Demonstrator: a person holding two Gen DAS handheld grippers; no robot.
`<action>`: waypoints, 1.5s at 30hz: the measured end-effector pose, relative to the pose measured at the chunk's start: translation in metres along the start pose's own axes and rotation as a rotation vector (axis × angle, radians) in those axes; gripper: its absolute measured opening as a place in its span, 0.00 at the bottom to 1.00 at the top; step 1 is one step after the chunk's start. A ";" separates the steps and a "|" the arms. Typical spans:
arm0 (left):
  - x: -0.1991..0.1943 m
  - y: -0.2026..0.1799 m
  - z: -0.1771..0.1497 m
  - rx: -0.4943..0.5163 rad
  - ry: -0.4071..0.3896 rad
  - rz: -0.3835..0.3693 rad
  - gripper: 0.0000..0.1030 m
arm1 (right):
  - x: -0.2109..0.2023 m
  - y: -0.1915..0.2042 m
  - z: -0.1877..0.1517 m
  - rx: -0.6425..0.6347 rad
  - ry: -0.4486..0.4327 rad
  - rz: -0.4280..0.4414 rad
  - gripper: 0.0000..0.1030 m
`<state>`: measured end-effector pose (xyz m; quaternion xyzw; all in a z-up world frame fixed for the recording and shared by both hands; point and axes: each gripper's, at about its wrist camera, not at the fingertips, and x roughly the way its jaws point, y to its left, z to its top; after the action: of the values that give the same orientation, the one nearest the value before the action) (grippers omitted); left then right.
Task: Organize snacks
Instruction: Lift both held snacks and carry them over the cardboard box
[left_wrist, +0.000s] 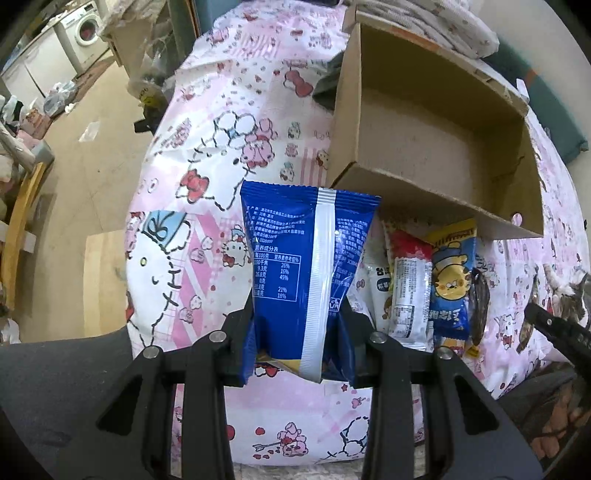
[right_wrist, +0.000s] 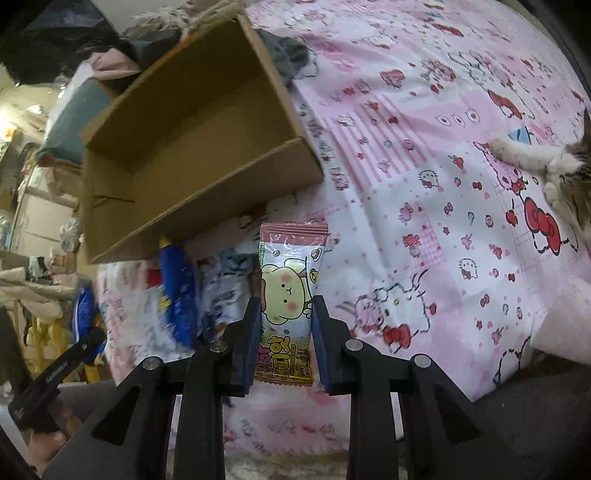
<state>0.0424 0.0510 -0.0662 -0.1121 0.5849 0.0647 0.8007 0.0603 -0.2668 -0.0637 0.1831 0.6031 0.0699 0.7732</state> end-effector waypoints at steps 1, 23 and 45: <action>-0.006 0.000 0.000 0.000 -0.014 -0.004 0.31 | -0.008 0.004 -0.002 -0.015 -0.012 0.012 0.27; -0.074 -0.050 0.100 0.065 -0.228 -0.080 0.31 | -0.070 0.073 0.091 -0.156 -0.257 0.268 0.27; 0.012 -0.103 0.134 0.193 -0.209 -0.091 0.32 | 0.021 0.064 0.132 -0.142 -0.179 0.189 0.27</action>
<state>0.1943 -0.0147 -0.0278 -0.0534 0.4964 -0.0168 0.8663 0.1992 -0.2270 -0.0326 0.1894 0.5055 0.1681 0.8248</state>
